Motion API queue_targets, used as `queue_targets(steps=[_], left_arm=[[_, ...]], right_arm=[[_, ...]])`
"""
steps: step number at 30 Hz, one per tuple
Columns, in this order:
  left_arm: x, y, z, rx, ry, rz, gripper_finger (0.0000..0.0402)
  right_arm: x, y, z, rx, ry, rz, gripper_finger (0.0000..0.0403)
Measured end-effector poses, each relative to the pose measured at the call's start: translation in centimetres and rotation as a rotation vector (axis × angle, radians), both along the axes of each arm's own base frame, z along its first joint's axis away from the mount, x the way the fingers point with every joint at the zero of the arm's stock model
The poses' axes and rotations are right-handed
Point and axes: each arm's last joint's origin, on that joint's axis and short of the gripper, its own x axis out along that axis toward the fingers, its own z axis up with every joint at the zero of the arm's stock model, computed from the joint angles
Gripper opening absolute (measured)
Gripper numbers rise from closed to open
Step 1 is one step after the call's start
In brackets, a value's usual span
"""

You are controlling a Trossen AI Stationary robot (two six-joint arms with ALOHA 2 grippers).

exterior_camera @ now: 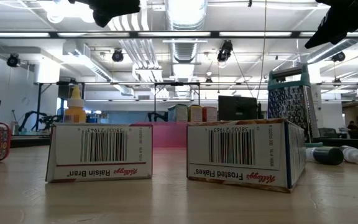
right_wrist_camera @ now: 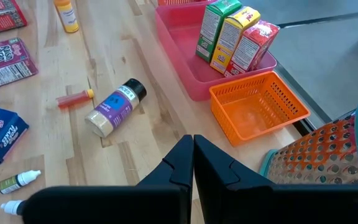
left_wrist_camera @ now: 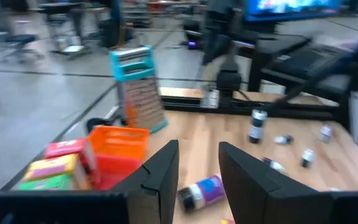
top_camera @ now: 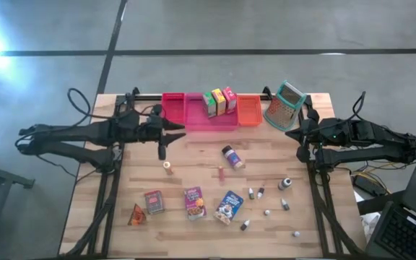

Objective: Pick & Place Kitchen Items
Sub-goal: Put the large black food coloring bottle into the orange bin

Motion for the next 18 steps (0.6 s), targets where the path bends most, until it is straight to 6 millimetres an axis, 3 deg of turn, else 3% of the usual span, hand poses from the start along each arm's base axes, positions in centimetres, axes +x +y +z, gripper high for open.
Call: queue_targets(steps=[9, 18], left_arm=[[-1.9, -0.1, -0.5, 0.028, 0.093, 0.015, 0.0119], [-1.7, -0.1, -1.5, 0.070, 0.135, 0.006, 0.0119]], right_arm=[[0.0, 0.0, 0.0, 0.000, 0.000, 0.000, 0.0008], [0.3, 0.0, 0.3, -0.004, -0.043, 0.001, 0.0008]])
